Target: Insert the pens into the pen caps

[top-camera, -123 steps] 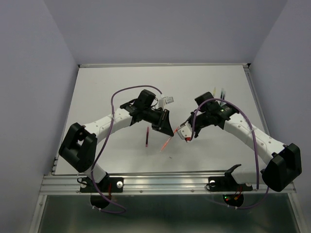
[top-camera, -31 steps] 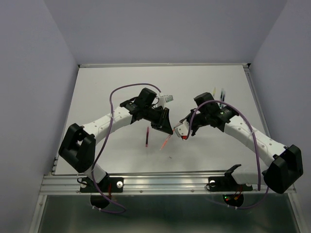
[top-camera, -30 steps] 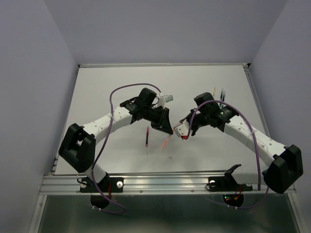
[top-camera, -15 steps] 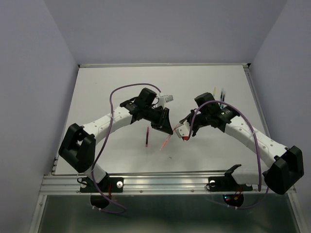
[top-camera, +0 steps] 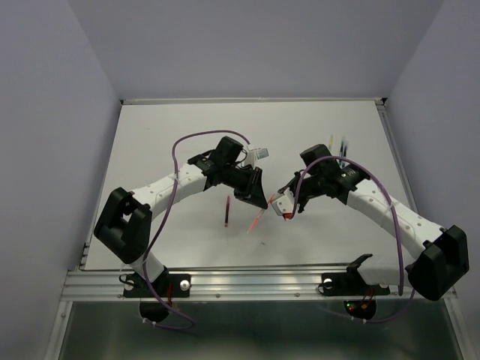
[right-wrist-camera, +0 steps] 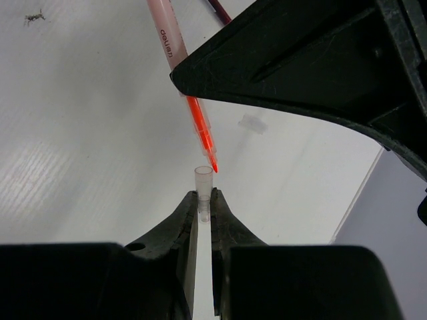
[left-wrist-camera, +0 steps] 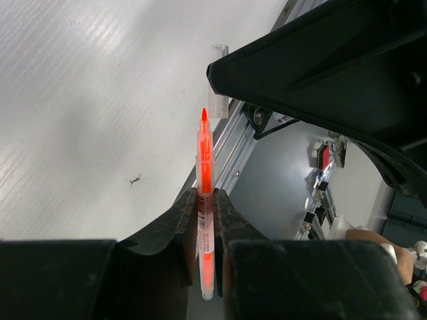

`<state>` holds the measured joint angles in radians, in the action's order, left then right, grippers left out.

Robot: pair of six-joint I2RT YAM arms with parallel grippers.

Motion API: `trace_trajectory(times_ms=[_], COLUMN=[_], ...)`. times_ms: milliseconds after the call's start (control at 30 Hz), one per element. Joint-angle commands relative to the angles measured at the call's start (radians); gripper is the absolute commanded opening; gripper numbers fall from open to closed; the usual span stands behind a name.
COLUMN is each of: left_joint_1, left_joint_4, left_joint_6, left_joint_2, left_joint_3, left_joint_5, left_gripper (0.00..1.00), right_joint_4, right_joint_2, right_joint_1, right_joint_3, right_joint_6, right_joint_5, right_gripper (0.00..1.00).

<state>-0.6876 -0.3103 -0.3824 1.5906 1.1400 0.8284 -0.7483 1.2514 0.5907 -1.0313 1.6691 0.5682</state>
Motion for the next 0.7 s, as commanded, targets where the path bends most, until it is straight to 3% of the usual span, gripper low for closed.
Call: trace_trajectory(times_ms=[0,200,667], left_joint_1=[-0.006,-0.006,-0.009], left_joint_4=[0.013,0.008,-0.006], left_joint_6=[0.005,0.004,0.034], left_joint_2=[-0.026,-0.032,-0.004], left_joint_3=[0.044,0.044,0.066], left_joint_5=[0.009,-0.002,0.021], left_gripper=[0.0,0.0,0.0], right_joint_4=[0.038,0.041,0.102], right_joint_2=[-0.011,0.019,-0.01], right_joint_1=[0.008,0.008,0.008], right_joint_3=[-0.016,-0.027,-0.006], right_joint_6=[-0.031,-0.046,-0.072], right_joint_5=[-0.028,-0.073,-0.021], right_gripper=[0.02,0.02,0.02])
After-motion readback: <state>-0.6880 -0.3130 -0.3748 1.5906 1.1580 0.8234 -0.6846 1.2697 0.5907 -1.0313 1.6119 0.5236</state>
